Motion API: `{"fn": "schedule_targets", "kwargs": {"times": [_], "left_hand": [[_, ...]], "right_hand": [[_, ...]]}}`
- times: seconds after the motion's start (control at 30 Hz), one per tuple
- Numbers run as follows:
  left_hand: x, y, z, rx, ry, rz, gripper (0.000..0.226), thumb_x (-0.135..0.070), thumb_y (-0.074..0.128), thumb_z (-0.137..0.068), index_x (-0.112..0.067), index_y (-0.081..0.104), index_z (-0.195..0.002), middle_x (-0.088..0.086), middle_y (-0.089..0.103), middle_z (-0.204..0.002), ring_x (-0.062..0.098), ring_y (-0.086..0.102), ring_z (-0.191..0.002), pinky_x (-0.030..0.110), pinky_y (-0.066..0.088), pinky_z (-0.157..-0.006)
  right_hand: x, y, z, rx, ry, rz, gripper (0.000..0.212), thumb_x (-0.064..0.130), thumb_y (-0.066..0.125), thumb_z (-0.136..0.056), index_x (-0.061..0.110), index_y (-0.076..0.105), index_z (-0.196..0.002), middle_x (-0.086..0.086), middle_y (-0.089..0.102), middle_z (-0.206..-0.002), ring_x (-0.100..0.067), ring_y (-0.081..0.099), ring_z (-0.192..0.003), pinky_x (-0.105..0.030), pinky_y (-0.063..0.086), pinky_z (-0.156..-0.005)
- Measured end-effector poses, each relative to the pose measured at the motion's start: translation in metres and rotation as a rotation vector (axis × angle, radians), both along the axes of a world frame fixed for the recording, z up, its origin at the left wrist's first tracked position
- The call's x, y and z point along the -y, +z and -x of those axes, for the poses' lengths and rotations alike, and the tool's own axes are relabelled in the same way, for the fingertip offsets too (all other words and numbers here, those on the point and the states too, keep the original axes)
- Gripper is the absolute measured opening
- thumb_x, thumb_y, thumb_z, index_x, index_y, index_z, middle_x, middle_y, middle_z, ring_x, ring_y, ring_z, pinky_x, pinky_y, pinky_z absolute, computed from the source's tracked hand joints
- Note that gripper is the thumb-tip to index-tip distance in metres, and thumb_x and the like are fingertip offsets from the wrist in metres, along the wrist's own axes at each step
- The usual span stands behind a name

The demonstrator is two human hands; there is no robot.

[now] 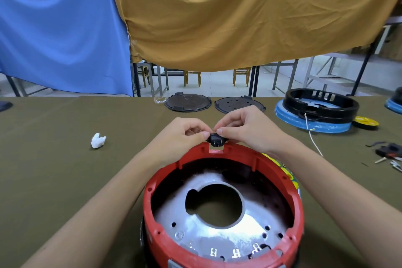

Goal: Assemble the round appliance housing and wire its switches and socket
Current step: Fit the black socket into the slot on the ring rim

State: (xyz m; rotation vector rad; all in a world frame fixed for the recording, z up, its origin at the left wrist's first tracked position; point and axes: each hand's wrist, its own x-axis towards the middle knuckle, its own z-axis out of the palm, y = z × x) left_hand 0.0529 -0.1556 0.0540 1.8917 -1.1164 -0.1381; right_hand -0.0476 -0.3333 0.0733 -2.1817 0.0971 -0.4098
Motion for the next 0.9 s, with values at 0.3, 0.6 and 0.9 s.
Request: {"fn": "schedule_targets", "kwargs": {"times": [0.3, 0.6, 0.9], "left_hand": [[0.0000, 0.0012, 0.0012, 0.036, 0.008, -0.034, 0.013, -0.021, 0.061, -0.096, -0.024, 0.074, -0.093, -0.004, 0.070, -0.080, -0.003, 0.049, -0.059, 0.012, 0.039, -0.062], [0.0015, 0.0016, 0.0014, -0.015, -0.011, -0.011, 0.014, -0.026, 0.061, -0.097, -0.024, 0.072, -0.089, -0.008, 0.069, -0.075, -0.001, 0.054, -0.062, 0.012, 0.043, -0.065], [0.0030, 0.0004, -0.0018, -0.005, 0.012, -0.062, 0.016, -0.035, 0.060, -0.096, -0.030, 0.071, -0.087, -0.011, 0.064, -0.074, 0.002, 0.051, -0.064, 0.023, 0.043, -0.068]], "right_hand": [[0.0012, 0.0023, 0.0013, -0.033, 0.022, -0.017, 0.007, 0.017, 0.073, -0.086, 0.021, 0.078, -0.085, 0.001, 0.076, -0.076, -0.009, 0.069, -0.069, -0.027, 0.056, -0.078], [0.0026, 0.0052, 0.0026, -0.078, 0.060, -0.036, 0.006, 0.016, 0.074, -0.086, 0.020, 0.079, -0.087, -0.002, 0.077, -0.079, -0.019, 0.074, -0.079, -0.025, 0.057, -0.077], [0.0028, 0.0060, 0.0024, -0.107, 0.042, -0.091, 0.005, 0.018, 0.077, -0.084, 0.019, 0.080, -0.088, -0.002, 0.077, -0.079, -0.016, 0.074, -0.077, -0.026, 0.059, -0.078]]}}
